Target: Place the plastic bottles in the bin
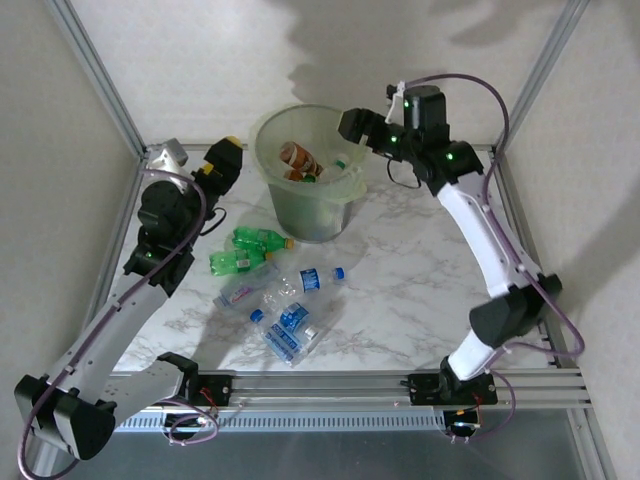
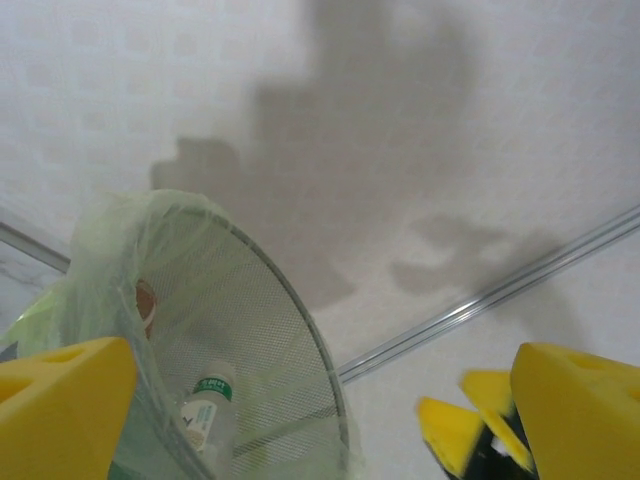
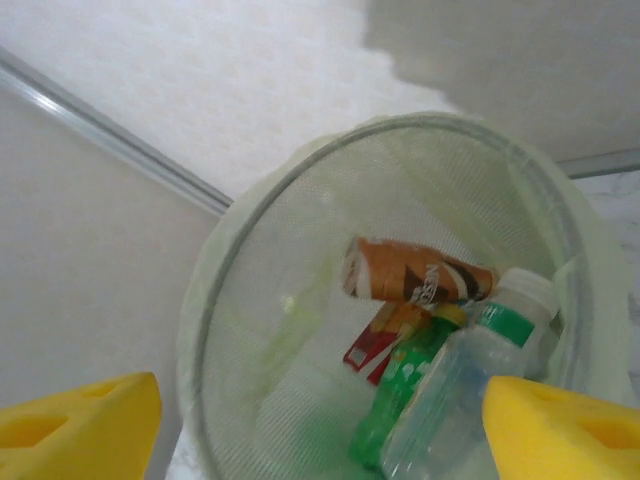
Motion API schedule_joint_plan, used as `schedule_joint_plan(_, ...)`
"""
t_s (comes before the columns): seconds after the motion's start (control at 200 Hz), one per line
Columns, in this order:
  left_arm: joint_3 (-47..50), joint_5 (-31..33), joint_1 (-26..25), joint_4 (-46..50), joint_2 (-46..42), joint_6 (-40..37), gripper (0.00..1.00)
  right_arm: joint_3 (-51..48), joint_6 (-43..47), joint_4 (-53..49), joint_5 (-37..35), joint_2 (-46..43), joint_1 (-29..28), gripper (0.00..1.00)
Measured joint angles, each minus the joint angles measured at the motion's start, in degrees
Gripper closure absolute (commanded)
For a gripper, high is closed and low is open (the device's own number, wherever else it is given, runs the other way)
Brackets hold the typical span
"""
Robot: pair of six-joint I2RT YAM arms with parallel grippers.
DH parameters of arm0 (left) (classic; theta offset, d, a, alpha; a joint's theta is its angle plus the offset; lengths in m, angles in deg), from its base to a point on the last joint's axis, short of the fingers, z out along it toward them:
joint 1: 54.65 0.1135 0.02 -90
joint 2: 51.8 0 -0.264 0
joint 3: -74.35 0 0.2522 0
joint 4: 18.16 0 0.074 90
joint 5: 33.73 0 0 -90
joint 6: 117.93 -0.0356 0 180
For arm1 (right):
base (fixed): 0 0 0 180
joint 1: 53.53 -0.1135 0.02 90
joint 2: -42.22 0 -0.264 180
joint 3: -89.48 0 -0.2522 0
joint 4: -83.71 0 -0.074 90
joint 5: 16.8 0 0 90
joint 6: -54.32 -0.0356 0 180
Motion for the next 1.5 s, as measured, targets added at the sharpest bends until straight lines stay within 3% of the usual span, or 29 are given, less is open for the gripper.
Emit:
schedule_joint_plan(0.3, -1.2, 3.7, 1.4, 7.3, 1.0, 0.6, 0.14, -16.8, 10.2, 1.6, -10.1, -15.3, -22.3, 0.14)
schedule_joint_plan(0.546, -1.3, 5.9, 4.5, 14.5, 1.0, 1.9, 0.17, -31.7, 12.1, 1.7, -16.5, -12.6, -34.6, 0.14)
schedule_joint_plan(0.756, -1.4, 5.8, 5.3, 16.3, 1.2, 2.5, 0.18, -35.8, 12.0, 0.7, -18.3, -6.8, -43.2, 0.22)
schedule_joint_plan(0.956, -1.9, 5.9, 5.5, 17.9, 2.5, 2.5, 0.19, -36.1, 11.9, 0.6, -15.0, -3.6, -46.7, 0.28)
schedule_joint_plan(1.502, -0.3, 5.3, 6.0, 28.0, 0.5, 2.5, 0.19, -36.8, 10.1, 0.3, -10.8, 4.2, -50.3, 0.28)
